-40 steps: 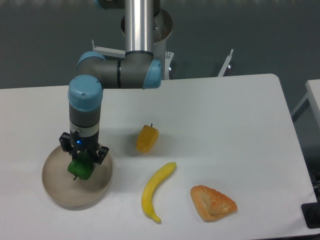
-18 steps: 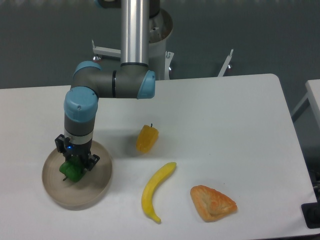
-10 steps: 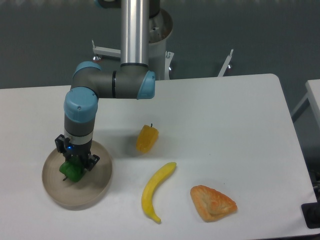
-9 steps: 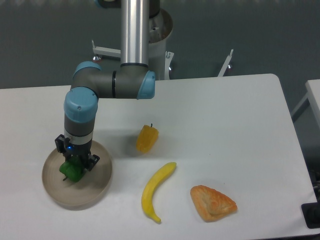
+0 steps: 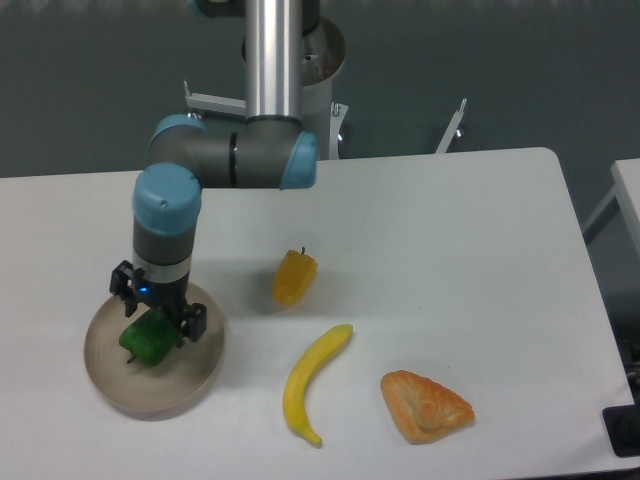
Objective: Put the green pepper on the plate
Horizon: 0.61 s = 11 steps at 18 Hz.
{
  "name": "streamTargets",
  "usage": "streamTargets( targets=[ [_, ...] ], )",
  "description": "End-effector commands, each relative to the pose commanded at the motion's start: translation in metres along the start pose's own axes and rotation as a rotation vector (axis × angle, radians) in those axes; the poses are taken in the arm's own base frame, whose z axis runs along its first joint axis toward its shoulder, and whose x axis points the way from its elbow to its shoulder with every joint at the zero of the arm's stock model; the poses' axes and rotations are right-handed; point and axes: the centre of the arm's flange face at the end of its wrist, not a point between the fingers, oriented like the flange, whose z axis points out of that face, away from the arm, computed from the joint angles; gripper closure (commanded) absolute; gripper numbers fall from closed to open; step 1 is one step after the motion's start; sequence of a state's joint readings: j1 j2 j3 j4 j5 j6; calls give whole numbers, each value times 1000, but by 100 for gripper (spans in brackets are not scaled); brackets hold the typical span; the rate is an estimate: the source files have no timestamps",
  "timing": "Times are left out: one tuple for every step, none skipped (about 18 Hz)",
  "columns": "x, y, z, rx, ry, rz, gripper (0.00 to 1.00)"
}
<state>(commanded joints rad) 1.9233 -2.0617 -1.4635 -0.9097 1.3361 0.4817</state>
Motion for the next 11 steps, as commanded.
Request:
streamTargets(
  targets=[
    [-19,3,-11,11,-18,-24,0],
    [-32,3,-21,25,-33,-36,0],
    [-47,5,-28,33,-44,-41,0],
    [-60,6,-34,40,-57,-39,0],
    [-68,6,-37,43,-66,-36,0],
    [-75,5,-42,47,-79,-29,0],
    [-87,7,-47,49,-93,-23,0],
    [-100,12,-49,41,-111,-12,0],
    [-111,16,-51,28,-132,12,0],
    [-122,22,-53,15,-153,39,0],
    [-137,29,-57,2,-173,56,0]
  ],
)
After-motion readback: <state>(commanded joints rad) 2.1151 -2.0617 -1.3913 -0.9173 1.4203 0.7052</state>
